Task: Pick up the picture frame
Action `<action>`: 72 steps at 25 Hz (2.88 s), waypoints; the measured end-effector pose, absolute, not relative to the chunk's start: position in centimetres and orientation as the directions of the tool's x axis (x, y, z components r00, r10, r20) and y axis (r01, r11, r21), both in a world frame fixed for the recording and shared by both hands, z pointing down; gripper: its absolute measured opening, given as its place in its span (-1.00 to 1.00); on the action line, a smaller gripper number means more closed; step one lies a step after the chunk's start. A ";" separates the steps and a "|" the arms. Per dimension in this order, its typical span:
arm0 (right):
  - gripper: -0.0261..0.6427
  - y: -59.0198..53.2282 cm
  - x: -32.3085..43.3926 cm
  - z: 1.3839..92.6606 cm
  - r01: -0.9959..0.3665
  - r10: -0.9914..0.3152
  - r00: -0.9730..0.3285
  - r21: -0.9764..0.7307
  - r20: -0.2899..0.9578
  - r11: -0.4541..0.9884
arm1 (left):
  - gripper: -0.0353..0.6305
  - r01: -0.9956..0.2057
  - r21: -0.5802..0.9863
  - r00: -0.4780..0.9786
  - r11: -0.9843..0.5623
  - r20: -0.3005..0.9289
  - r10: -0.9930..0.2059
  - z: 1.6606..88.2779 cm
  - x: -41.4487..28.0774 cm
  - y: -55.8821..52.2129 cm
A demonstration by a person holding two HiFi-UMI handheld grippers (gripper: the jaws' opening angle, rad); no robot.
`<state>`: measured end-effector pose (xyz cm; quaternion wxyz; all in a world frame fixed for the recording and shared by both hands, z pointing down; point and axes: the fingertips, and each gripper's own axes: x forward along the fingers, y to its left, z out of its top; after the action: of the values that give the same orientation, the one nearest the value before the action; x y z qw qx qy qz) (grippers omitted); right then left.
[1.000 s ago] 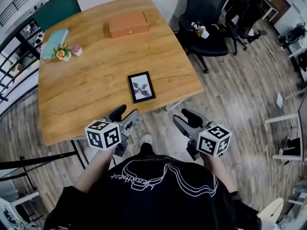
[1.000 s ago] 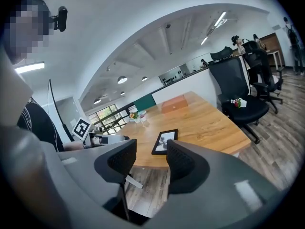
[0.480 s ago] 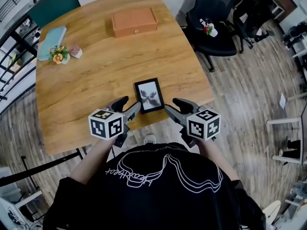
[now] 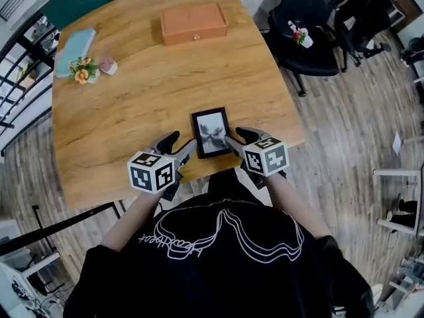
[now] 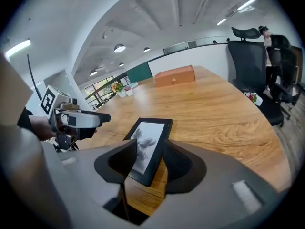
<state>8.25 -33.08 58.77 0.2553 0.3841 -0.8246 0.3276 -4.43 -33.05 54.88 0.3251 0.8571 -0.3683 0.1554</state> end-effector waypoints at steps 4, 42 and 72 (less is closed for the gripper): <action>-0.33 -34.2 8.0 60.4 -0.795 -0.415 -0.580 -0.375 0.701 0.477 | -0.21 -0.740 0.447 0.672 -0.503 0.521 -0.526 55.4 -3.9 -33.3; -0.62 -35.5 8.3 63.1 -0.706 -0.226 -0.707 -0.684 0.670 0.182 | -0.21 -0.716 0.561 0.698 -0.415 0.573 -0.429 59.7 -0.6 -34.8; -0.13 -35.0 8.8 60.4 -0.664 -0.203 -0.744 -0.672 0.636 0.328 | -0.66 -0.598 0.699 0.793 -0.392 0.446 -0.414 55.2 1.6 -37.4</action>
<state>8.80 -35.00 60.40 0.2261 0.2768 -0.7828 0.5094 1.59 -37.39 55.22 0.4590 0.8282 -0.3055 0.1001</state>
